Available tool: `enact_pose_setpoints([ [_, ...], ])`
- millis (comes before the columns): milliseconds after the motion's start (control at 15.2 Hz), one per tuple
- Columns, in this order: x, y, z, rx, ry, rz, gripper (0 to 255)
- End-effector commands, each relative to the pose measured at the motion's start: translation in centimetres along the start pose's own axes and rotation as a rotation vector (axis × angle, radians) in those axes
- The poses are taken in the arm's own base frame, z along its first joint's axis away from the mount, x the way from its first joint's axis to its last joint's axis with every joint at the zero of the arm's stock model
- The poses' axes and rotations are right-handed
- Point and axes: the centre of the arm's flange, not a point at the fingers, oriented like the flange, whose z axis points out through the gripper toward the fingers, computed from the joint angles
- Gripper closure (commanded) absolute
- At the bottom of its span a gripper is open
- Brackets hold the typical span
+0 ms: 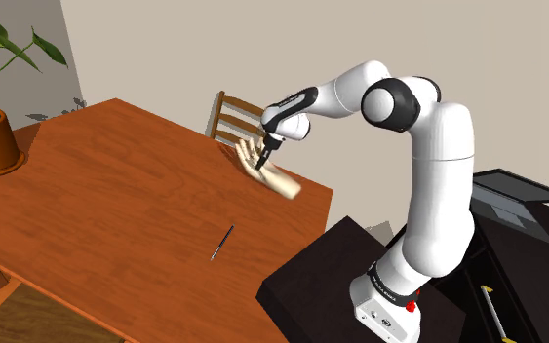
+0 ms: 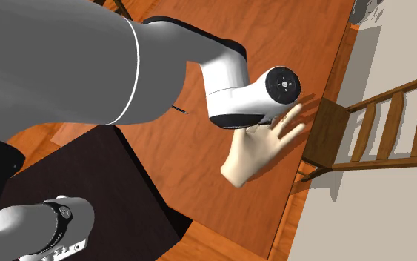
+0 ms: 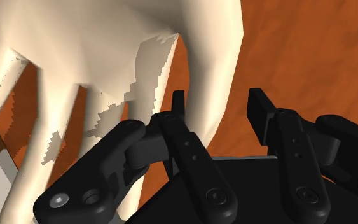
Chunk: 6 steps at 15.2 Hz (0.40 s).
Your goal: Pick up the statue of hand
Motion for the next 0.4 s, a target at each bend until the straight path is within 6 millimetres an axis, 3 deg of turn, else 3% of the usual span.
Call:
enact_pose_setpoints([
  [0, 0.2, -0.1, -1.0, -0.002, 0.002, 0.0, 255],
  [330, 0.5, -0.2, -2.6, -0.002, 0.002, 0.0, 255],
])
